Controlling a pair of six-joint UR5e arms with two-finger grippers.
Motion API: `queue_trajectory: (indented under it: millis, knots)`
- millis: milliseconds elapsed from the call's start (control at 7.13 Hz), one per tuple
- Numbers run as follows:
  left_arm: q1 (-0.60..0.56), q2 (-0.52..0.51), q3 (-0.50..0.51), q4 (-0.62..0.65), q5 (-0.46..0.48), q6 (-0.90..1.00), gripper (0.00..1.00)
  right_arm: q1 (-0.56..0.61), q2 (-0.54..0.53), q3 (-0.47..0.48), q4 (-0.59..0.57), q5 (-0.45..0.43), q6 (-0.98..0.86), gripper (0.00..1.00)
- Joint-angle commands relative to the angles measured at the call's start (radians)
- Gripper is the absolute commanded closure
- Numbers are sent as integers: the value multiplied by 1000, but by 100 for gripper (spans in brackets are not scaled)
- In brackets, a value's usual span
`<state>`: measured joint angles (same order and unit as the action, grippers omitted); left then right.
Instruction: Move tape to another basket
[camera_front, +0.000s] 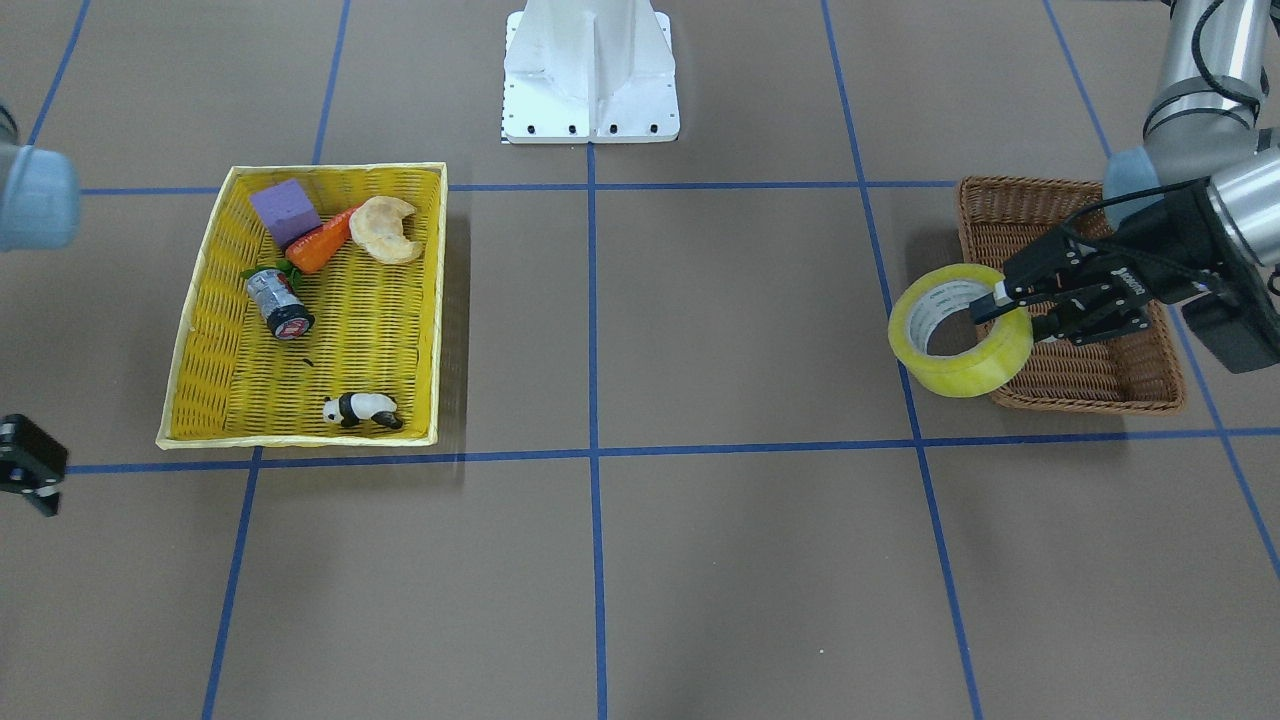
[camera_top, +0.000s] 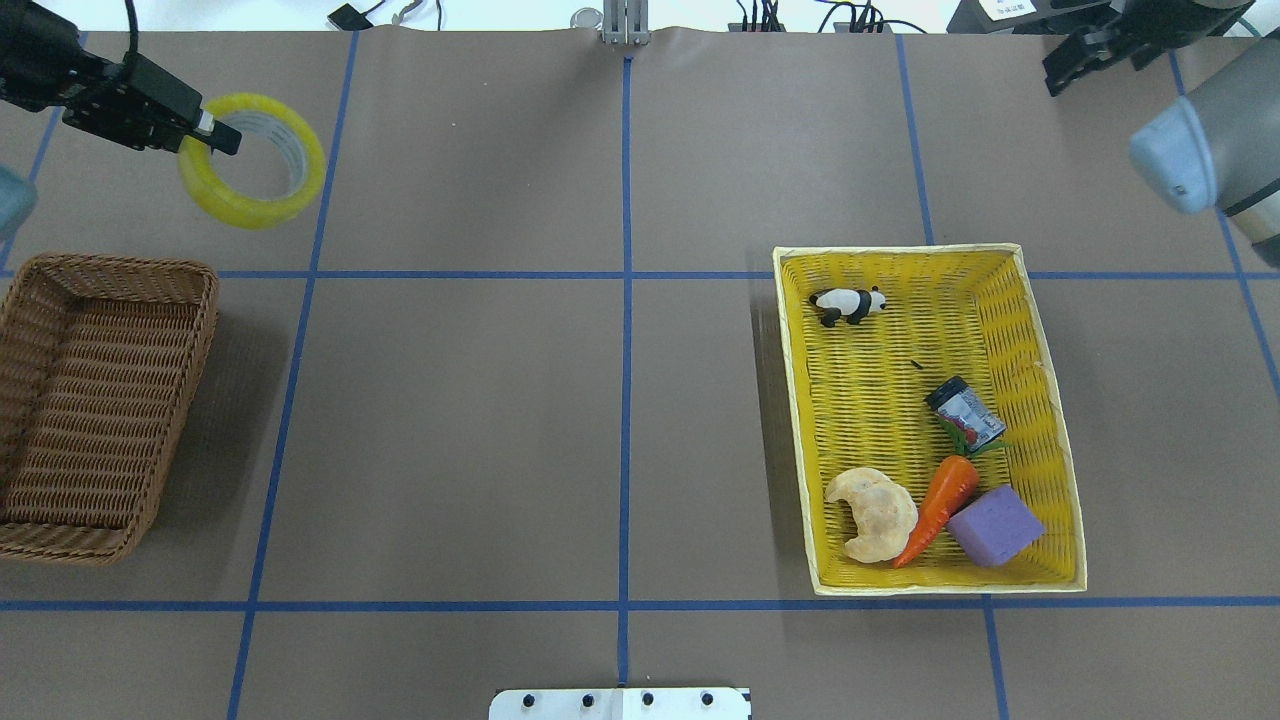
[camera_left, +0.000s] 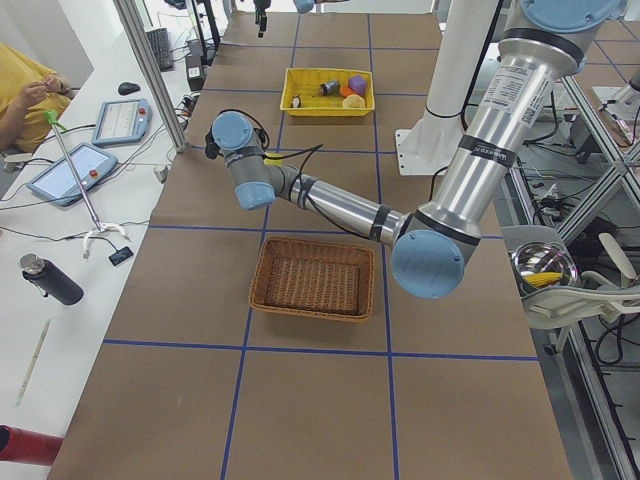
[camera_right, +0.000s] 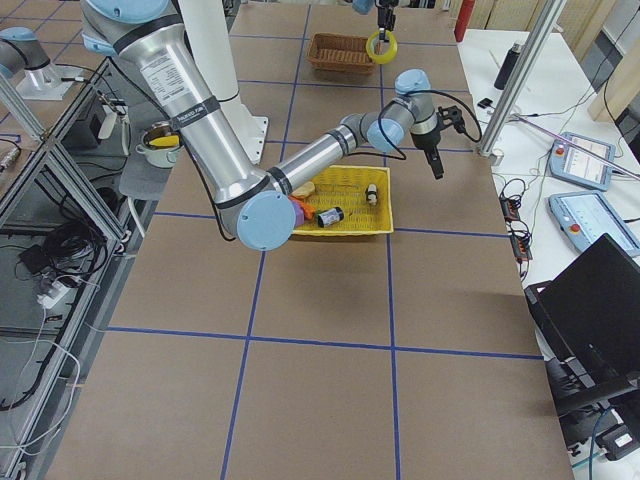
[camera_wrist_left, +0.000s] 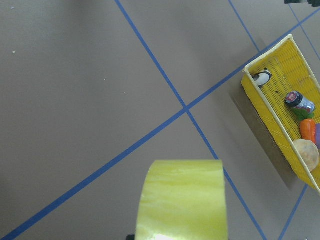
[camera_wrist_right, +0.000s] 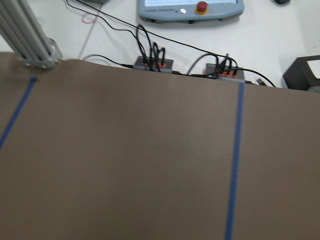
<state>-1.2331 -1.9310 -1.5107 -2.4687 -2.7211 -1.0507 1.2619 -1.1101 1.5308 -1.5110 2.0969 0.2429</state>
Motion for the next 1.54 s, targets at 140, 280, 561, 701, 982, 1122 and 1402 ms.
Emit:
queue_trajectory:
  millis: [140,280,561,701,982,1122,1402]
  knots:
    - [-99,151,6,-75,-102,-63,100,186,-161,-12,-145,139,-408,0]
    - [-127,206,9,-73,-136,-63,100,230,-236,-5,-141,146,-457,0]
    - [-149,298,12,-76,-140,-55,100,324,-319,28,-144,153,-468,0]
    - [-149,341,32,-108,-138,-52,100,335,-347,32,-137,156,-471,0]
    - [-143,334,258,-349,-131,-52,100,335,-350,32,-136,158,-471,0]
    - [-143,333,297,-393,-131,-55,100,333,-350,32,-136,157,-473,0]
    - [-140,331,357,-480,-127,-45,93,333,-350,32,-135,155,-471,0]
